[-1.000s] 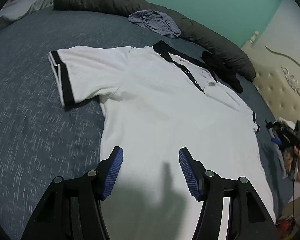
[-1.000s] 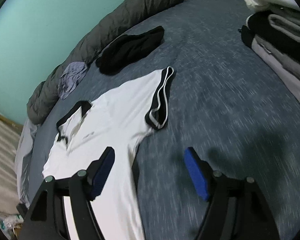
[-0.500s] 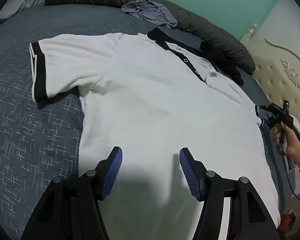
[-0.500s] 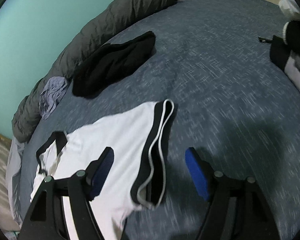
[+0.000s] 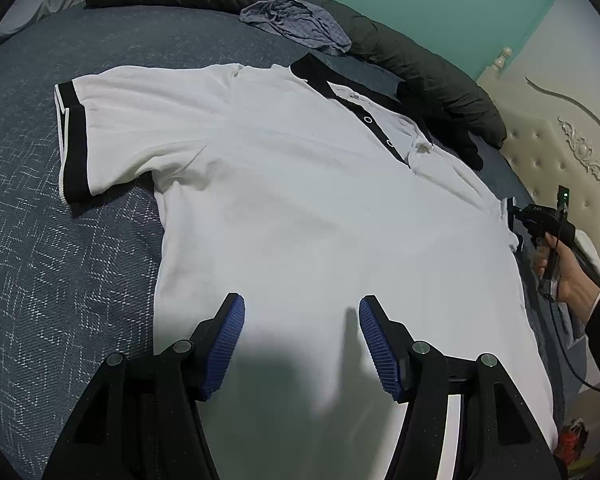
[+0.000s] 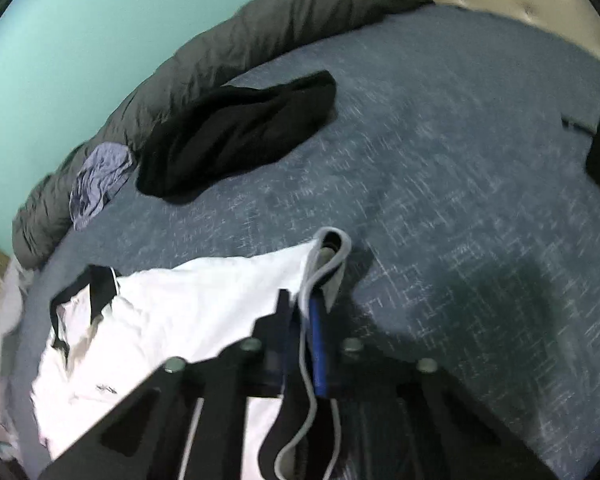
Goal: Fold clothes
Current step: 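Grasp the sleeve trim with the right gripper and fold it over the body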
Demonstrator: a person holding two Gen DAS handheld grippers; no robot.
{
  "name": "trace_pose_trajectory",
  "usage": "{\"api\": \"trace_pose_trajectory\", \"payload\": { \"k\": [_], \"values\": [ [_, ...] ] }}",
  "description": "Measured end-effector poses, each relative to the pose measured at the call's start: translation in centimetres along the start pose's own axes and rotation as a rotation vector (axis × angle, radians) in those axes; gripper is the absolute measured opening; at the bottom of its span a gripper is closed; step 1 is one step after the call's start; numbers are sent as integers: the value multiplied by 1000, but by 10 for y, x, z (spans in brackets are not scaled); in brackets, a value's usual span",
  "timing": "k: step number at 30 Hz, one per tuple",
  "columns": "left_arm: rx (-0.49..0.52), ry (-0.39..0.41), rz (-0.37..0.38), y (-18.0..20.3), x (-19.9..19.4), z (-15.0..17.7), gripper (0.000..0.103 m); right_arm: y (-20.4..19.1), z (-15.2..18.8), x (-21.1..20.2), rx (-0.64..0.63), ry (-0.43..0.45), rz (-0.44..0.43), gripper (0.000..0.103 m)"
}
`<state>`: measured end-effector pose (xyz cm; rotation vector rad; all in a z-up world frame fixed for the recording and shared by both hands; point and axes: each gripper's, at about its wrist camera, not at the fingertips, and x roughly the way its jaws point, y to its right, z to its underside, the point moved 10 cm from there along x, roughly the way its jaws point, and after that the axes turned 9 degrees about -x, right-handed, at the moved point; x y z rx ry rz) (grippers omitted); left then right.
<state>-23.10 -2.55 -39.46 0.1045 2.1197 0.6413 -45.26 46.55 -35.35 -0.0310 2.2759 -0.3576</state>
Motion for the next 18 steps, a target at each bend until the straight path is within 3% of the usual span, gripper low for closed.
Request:
{"api": "trace_pose_trajectory", "payload": {
  "k": [8, 12, 18],
  "values": [
    [-4, 13, 11, 2, -8, -2, 64, -45, -14, -39, -145, 90, 21, 3],
    [-1, 18, 17, 4, -11, -3, 64, -93, -11, -49, -236, 90, 5, 3],
    [-11, 17, 23, 1, -15, -3, 64, -173, 7, -47, -283, 45, -87, 3]
  ]
}}
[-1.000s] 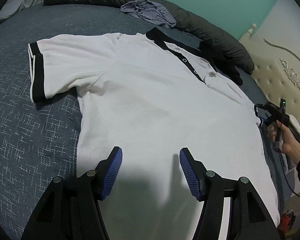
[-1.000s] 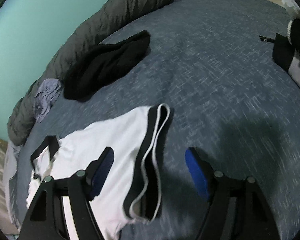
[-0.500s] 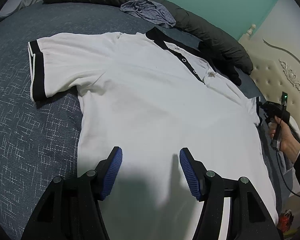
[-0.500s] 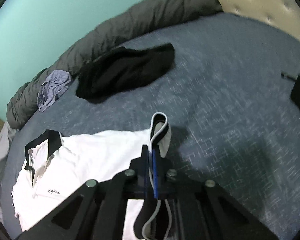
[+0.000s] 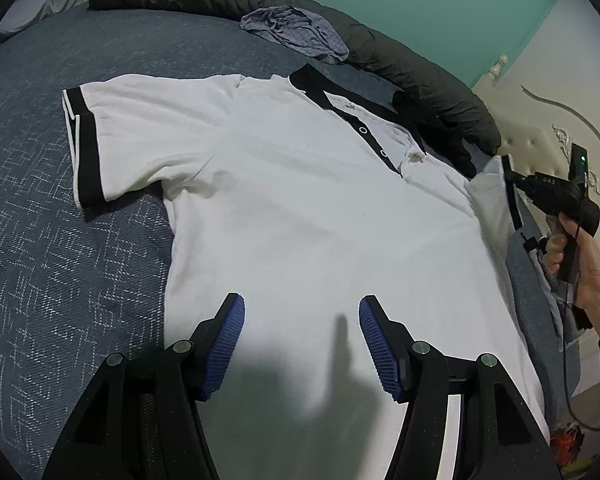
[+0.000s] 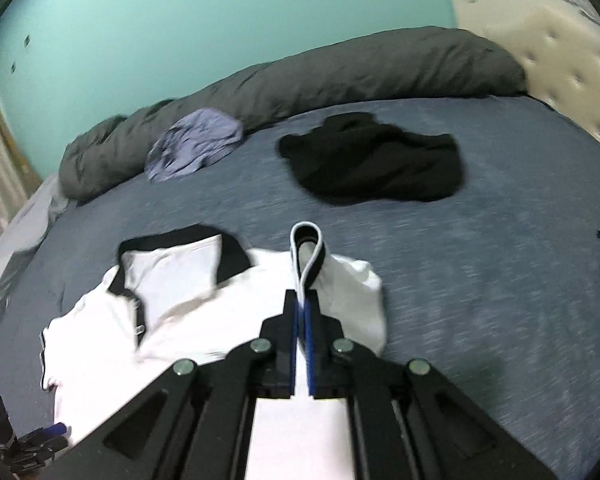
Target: Fold clothes
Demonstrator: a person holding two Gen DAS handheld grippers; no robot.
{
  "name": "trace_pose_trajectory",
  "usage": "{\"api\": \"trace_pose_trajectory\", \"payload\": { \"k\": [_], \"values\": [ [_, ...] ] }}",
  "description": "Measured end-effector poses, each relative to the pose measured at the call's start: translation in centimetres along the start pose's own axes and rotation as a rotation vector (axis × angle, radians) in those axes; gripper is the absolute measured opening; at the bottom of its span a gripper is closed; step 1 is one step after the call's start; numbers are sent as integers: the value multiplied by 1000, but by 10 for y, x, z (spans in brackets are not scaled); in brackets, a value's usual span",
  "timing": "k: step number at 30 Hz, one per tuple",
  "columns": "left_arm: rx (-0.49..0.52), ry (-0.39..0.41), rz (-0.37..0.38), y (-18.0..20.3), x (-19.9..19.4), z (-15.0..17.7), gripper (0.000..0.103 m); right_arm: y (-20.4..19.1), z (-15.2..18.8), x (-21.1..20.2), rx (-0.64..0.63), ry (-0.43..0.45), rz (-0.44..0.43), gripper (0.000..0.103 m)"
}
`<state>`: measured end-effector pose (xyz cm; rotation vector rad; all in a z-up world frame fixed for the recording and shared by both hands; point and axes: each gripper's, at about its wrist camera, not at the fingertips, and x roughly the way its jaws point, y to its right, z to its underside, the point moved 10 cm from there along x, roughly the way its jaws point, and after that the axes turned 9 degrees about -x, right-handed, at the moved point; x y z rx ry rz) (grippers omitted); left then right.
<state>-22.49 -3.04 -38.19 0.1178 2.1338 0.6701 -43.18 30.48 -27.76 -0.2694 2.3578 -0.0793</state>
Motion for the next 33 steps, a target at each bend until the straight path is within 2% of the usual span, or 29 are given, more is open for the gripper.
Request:
{"api": "trace_pose_trajectory", "payload": {
  "k": [7, 12, 13, 14, 16, 17, 20, 24, 25, 26, 29, 33],
  "values": [
    [-23, -11, 10, -6, -1, 0, 64, -68, 16, 30, -53, -84, -44, 3],
    [-36, -29, 21, -8, 0, 2, 64, -100, 35, 46, -25, -159, -168, 7],
    [-39, -30, 24, -8, 0, 2, 64, -103, 35, 44, -11, -155, -193, 15],
    [-40, -29, 24, -8, -1, 2, 64, -105, 34, 40, -1, -143, -214, 27],
    [-46, -24, 25, -9, -2, 1, 64, -105, 27, 30, 12, -99, -242, 40],
    [-49, -22, 25, -10, -3, 0, 64, -101, 21, 23, 17, -71, -238, 40],
    [-55, -23, 25, -11, -3, 0, 64, -66, 9, 8, 68, -15, -152, 40],
    [-50, -24, 27, -8, -2, 0, 64, -22, 14, 5, 172, -15, -94, 40],
    [-48, -23, 26, -8, -2, 0, 64, -19, 20, 7, 170, -28, -89, 33],
    [-48, -23, 26, -8, -2, 0, 64, -18, 26, 9, 160, -43, -88, 24],
    [-50, -28, 24, -8, 0, 1, 64, -33, 48, 18, 105, -93, -106, 17],
    [-48, -30, 23, -8, 1, 2, 64, -57, 90, 39, 27, -197, -102, 15]
  ]
}}
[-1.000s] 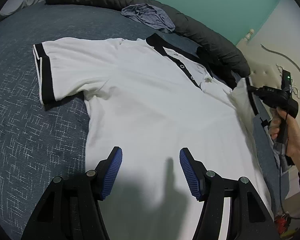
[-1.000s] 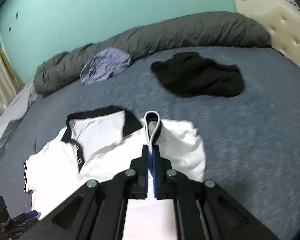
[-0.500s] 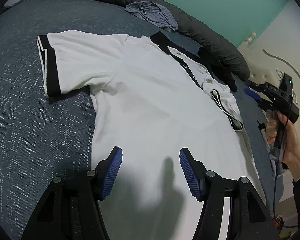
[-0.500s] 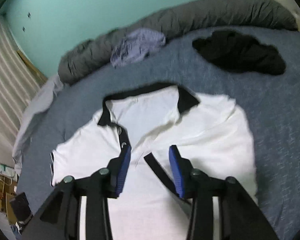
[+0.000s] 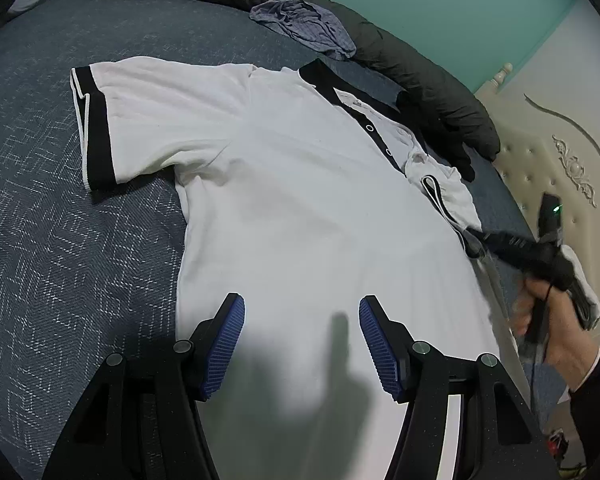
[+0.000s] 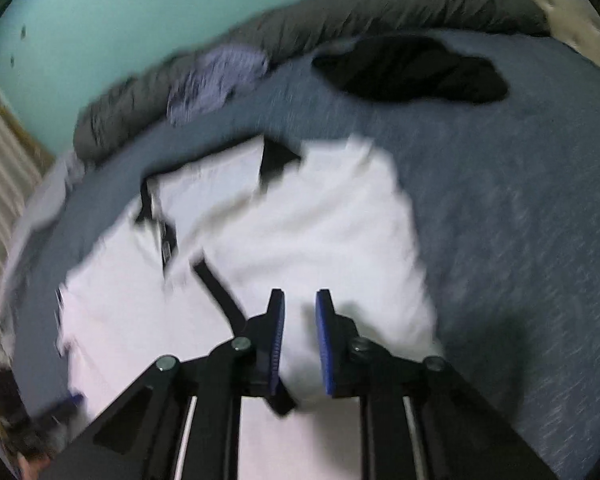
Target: Fold clothes
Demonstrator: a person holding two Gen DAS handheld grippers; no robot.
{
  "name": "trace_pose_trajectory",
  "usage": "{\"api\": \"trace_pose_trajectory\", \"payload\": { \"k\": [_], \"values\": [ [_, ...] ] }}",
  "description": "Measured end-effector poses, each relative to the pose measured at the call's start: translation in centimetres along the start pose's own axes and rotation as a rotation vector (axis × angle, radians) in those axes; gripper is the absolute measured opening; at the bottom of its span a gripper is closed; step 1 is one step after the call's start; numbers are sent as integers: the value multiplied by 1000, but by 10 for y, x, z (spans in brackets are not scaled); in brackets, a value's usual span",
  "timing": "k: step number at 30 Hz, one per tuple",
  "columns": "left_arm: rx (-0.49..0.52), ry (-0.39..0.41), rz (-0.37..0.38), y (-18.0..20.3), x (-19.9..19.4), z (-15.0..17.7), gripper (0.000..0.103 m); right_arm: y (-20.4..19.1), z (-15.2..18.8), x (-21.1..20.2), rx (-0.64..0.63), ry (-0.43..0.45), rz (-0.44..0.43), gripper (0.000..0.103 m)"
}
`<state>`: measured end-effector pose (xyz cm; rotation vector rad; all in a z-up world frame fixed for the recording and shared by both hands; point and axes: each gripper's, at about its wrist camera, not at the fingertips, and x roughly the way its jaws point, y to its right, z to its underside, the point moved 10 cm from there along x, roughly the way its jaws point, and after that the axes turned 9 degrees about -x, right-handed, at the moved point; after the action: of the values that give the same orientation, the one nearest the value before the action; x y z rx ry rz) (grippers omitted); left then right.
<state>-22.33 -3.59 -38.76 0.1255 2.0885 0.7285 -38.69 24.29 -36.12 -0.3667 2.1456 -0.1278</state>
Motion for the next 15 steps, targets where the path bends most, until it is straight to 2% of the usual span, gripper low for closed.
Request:
{"api": "trace_pose_trajectory", "payload": {
  "k": [3, 5, 11, 15],
  "values": [
    [0, 1, 2, 0, -1, 0, 64, -4, 18, 15, -14, -46, 17, 15],
    [-2, 2, 2, 0, -1, -1, 64, -2, 12, 10, 10, -7, -2, 15],
    [-3, 2, 1, -2, -1, 0, 64, 27, -45, -7, 63, 97, 69, 15],
    [-2, -5, 3, -2, 1, 2, 64, 42, -81, 6, 53, 89, 129, 15]
  ]
}}
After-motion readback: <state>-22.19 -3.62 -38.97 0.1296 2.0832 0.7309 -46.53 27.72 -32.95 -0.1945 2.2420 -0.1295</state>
